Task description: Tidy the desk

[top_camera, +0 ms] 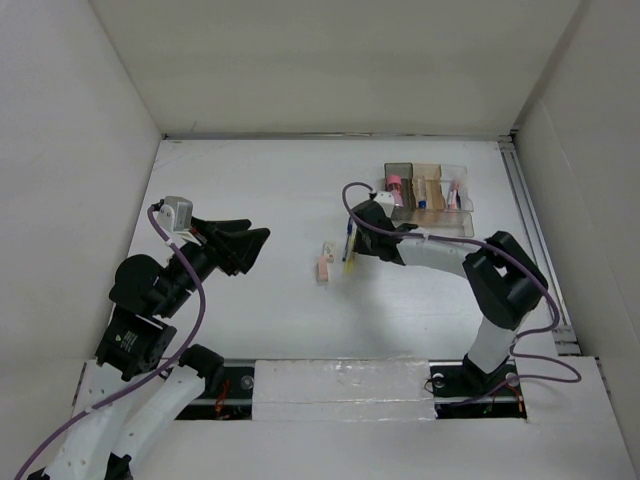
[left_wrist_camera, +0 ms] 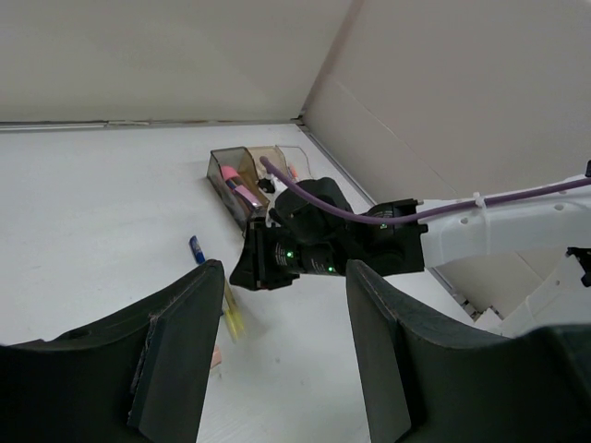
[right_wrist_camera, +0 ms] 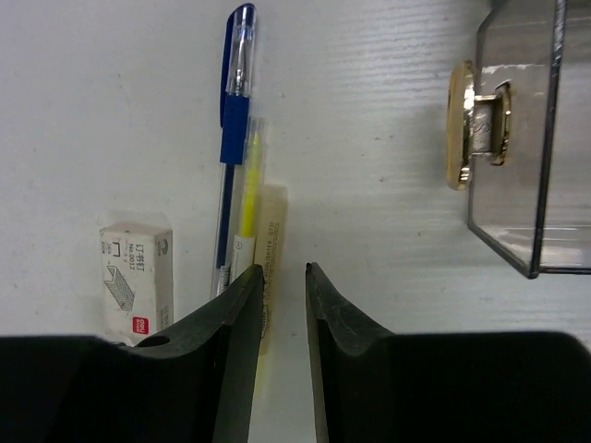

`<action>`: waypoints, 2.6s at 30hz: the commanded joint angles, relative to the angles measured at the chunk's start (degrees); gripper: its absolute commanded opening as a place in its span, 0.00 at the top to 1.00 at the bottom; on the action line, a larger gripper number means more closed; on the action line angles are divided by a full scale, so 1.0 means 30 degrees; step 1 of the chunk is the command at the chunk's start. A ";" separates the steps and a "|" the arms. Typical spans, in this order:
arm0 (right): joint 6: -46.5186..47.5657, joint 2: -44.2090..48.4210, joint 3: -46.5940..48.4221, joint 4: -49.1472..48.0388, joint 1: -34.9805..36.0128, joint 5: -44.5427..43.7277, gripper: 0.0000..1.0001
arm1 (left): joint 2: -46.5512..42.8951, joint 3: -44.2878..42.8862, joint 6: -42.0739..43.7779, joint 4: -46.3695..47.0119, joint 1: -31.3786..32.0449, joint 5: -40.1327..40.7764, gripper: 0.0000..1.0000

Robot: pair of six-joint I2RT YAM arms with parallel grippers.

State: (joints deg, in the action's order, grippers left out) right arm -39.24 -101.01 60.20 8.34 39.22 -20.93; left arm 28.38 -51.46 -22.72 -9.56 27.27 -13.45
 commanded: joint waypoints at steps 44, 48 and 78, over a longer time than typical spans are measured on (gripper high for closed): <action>0.3180 0.2356 0.5242 -0.0581 -1.0313 -0.8105 0.96 | -0.1081 -0.0306 0.0308 0.0640 0.0052 0.0148 0.49; 0.3412 0.0658 0.6093 -0.1400 -1.1460 -0.9104 0.96 | -0.1287 -0.0248 0.0337 0.0668 0.0052 0.0119 0.49; 0.9068 -0.3330 0.5244 -0.5066 -0.9646 -0.8932 0.96 | -0.1169 -0.0190 0.0337 0.0726 0.0052 0.0119 0.49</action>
State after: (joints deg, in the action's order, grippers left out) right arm -12.19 -110.87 73.36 -6.63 9.10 -48.45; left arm 24.58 -51.46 -22.39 -9.69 27.27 -13.04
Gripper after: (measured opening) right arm 0.147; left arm 0.513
